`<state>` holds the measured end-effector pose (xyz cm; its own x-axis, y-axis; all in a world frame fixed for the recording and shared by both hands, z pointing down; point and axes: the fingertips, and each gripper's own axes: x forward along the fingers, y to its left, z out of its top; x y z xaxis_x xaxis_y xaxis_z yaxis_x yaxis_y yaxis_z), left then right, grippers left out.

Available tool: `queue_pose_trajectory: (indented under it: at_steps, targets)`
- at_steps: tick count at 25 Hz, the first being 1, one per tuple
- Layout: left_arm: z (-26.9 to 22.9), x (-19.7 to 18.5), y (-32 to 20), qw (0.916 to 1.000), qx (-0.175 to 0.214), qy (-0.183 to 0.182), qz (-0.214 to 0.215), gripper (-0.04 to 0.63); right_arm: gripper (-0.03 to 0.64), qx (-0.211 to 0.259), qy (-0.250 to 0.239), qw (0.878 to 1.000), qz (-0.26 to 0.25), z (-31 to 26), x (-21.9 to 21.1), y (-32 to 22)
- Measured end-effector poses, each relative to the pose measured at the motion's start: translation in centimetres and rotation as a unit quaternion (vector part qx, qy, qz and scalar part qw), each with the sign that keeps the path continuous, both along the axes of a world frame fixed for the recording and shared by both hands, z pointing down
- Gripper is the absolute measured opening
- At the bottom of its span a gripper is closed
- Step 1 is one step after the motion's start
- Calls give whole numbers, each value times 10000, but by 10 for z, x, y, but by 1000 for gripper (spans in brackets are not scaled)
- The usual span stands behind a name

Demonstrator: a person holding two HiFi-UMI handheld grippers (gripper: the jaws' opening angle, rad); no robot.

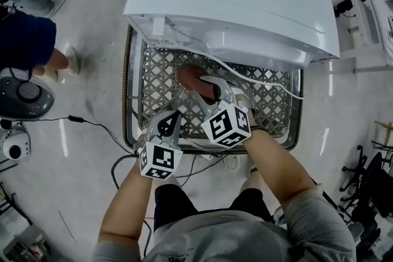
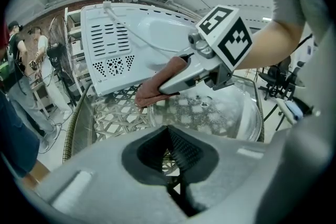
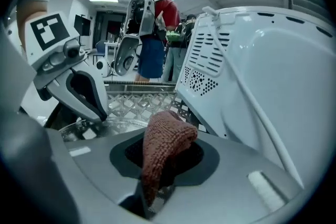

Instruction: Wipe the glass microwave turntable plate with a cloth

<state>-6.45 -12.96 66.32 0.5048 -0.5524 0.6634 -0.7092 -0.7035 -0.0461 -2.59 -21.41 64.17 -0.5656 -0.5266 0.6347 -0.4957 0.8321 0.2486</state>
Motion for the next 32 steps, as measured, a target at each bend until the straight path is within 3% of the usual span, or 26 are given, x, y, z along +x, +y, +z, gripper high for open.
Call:
queue_pose_trajectory:
  at_steps: [21,27,32]
  targets:
    - [1,0,-1,9999,-18,112,-20,-2,100,-285,742,9932,847,9,122,3]
    - [2,-1,-1,10000,-35,82,-32,-2,100,-368,396,9943,916,2,118,3]
    - [2,1,-1,9999,-19,97,-17,-2,101,-303,-358,9981,389,-20,77,17]
